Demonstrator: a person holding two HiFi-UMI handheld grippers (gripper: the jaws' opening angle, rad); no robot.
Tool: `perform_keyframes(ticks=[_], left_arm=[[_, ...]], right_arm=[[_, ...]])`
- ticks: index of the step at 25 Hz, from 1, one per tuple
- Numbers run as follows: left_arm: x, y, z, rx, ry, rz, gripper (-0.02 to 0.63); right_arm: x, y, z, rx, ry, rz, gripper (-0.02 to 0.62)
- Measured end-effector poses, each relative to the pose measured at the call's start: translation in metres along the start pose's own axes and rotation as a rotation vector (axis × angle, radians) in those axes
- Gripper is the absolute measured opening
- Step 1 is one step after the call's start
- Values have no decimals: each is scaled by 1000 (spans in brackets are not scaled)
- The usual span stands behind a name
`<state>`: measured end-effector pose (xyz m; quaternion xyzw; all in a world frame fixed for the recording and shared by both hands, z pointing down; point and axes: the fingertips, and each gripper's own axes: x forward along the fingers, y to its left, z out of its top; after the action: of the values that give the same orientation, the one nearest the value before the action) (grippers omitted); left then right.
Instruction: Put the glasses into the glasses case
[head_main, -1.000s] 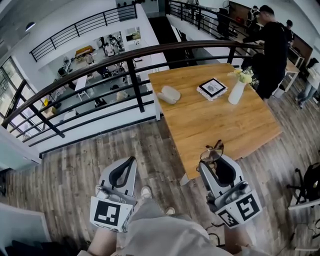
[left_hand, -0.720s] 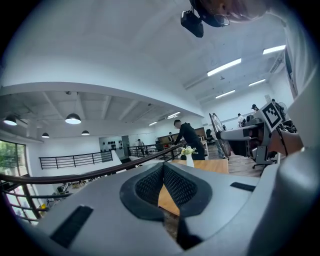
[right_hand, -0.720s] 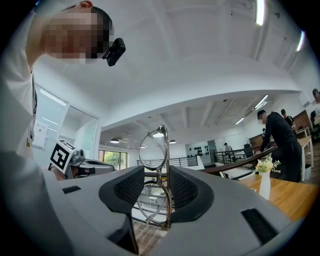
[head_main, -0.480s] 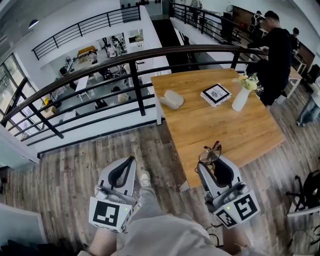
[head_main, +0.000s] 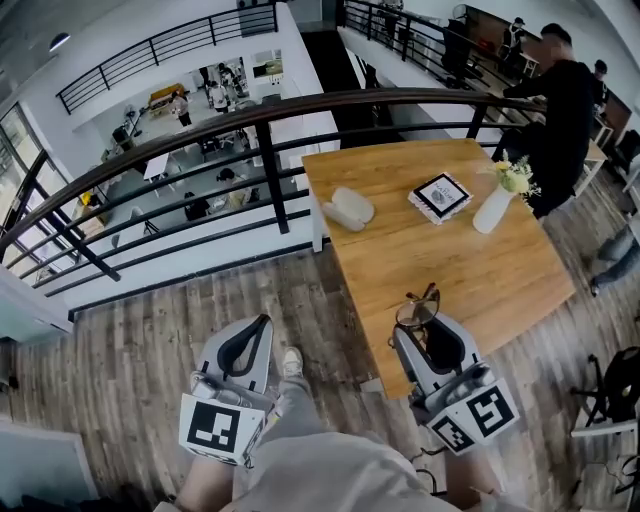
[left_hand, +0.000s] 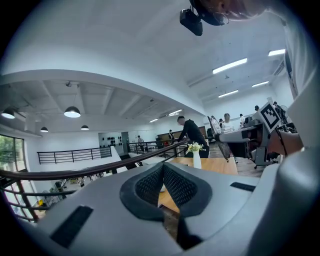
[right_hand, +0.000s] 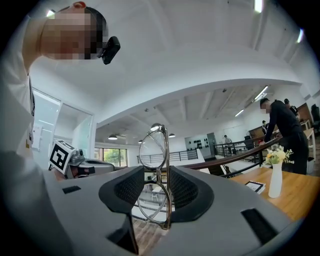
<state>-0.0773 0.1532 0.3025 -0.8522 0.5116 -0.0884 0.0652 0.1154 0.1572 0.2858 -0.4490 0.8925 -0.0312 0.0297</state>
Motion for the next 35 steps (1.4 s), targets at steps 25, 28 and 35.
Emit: perform_keyframes(ticks=[25,28,35], left_arm=[[250,267,-39,-69,106,-150,17],[267,273,-39,-74,102,-160,17],[306,261,-37,-57,91,-195,17]], right_arm=[[340,-103,8,-7,78,-170,178],[350,-114,12,-22,92,-180,178],[356,-149,9,-29,127,-191,178]])
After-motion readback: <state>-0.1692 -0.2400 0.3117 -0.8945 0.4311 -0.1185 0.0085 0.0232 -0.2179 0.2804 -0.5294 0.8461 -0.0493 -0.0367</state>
